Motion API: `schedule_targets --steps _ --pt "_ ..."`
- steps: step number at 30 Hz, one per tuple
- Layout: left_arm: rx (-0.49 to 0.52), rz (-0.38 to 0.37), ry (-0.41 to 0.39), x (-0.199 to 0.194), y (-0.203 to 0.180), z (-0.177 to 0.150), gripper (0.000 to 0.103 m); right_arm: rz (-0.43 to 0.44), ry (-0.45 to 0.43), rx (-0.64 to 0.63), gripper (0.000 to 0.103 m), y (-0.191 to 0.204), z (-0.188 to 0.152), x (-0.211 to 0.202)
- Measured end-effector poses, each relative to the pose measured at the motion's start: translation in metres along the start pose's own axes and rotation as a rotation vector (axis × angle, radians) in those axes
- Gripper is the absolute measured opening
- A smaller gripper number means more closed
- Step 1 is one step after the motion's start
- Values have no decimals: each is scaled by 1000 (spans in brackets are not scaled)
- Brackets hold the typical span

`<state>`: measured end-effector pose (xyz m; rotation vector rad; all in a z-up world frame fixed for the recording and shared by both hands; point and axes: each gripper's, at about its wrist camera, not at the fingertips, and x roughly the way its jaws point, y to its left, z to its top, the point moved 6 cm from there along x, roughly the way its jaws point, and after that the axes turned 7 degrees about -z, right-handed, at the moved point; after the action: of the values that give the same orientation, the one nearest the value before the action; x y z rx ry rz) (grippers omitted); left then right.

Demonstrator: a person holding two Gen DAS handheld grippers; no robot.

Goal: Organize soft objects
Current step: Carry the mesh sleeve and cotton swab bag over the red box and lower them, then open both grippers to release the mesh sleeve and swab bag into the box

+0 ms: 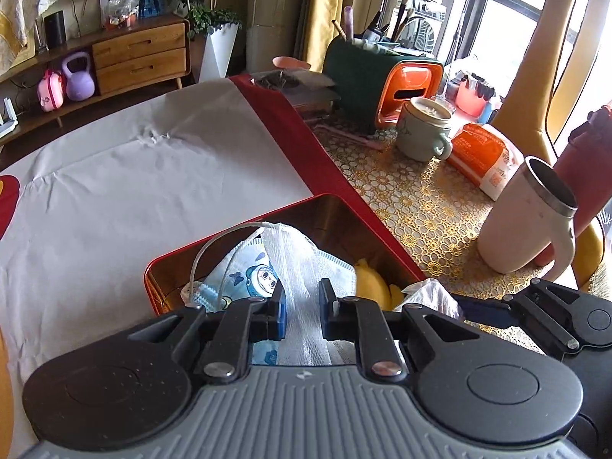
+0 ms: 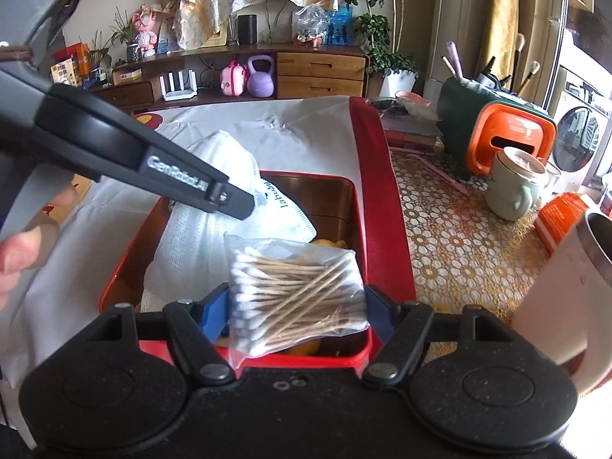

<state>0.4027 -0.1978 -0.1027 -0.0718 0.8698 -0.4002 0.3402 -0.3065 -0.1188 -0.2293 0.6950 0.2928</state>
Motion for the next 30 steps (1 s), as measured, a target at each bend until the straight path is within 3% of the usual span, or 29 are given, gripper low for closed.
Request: schedule_targets --steps 16,24,30 --pt "-13 -11 56 33 16 -16 15 7 20 -39 73 13 -2 24" --pt "-15 -14 50 30 18 -18 16 2 24 -33 77 13 -3 27" --pt "-20 -7 33 19 17 -17 24 -5 24 -44 81 14 -4 24"
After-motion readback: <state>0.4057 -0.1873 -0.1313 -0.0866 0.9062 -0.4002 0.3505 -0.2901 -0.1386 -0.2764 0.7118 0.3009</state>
